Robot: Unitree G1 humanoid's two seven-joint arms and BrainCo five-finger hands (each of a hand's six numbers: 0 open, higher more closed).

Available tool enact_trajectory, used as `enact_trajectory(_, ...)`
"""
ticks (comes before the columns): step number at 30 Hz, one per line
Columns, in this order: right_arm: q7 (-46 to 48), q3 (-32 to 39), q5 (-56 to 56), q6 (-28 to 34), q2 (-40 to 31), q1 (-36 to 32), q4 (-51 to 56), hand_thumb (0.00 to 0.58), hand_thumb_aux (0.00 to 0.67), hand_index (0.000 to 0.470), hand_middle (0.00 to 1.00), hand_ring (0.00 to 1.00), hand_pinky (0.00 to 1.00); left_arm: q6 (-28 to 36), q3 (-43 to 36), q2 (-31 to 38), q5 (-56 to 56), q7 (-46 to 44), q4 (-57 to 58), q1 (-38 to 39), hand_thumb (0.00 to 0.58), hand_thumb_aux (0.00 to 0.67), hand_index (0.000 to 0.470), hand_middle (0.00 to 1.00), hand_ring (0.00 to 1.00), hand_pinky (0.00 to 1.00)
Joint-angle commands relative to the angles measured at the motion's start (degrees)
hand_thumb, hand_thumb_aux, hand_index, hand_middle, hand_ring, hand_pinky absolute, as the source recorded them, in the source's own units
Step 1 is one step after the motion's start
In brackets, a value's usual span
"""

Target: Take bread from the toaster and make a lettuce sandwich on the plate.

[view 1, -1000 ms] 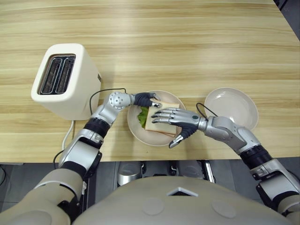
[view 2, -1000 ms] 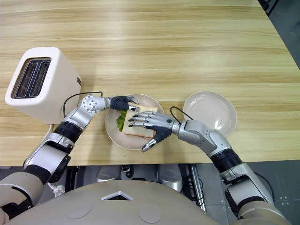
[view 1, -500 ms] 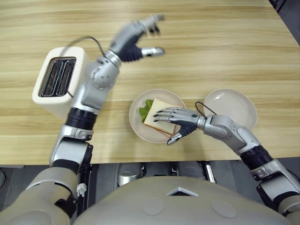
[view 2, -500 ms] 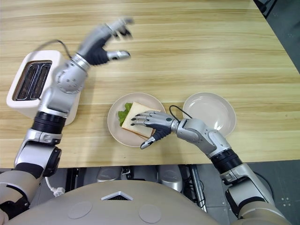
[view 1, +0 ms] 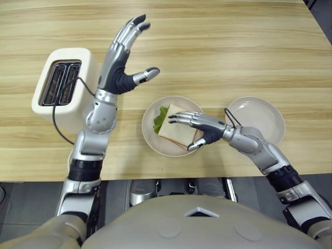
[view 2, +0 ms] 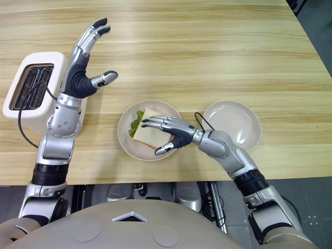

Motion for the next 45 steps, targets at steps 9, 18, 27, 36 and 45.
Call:
enact_trajectory(9, 21.0, -11.8, 48.9, 22.6, -6.2, 11.2, -15.7, 0.580, 0.670, 0.460, 1.00, 1.00, 1.00, 10.2, -5.5, 8.0, -38.2, -29.6, -17.3, 17.0, 0.580, 0.670, 0.460, 1.00, 1.00, 1.00)
enact_trajectory(18, 31.7, -5.2, 28.2, 19.3, -15.9, 22.5, -12.8, 0.580, 0.670, 0.460, 1.00, 1.00, 1.00, 15.3, -12.1, 21.9, -42.2, -51.5, -6.5, 30.3, 0.580, 0.670, 0.460, 1.00, 1.00, 1.00)
enact_trajectory(27, 24.3, -0.7, 8.6, 15.1, -10.7, 18.7, -6.7, 0.580, 0.670, 0.460, 1.00, 1.00, 1.00, 10.9, -19.6, 24.4, -6.7, -40.9, 4.2, 24.0, 0.580, 0.670, 0.460, 1.00, 1.00, 1.00)
enact_trajectory(36, 14.4, 2.0, -5.5, 10.7, -4.6, 9.5, 4.0, 0.580, 0.670, 0.460, 1.00, 1.00, 1.00, 10.9, -24.3, 17.1, 11.5, -31.0, 7.3, 13.0, 0.580, 0.670, 0.460, 1.00, 1.00, 1.00)
enact_trajectory(45, 9.6, 5.4, -12.8, 8.1, 0.8, -2.6, 19.5, 0.580, 0.670, 0.460, 1.00, 1.00, 1.00, 9.2, -25.2, 10.9, 14.1, -25.9, 20.8, 2.9, 0.580, 0.670, 0.460, 1.00, 1.00, 1.00)
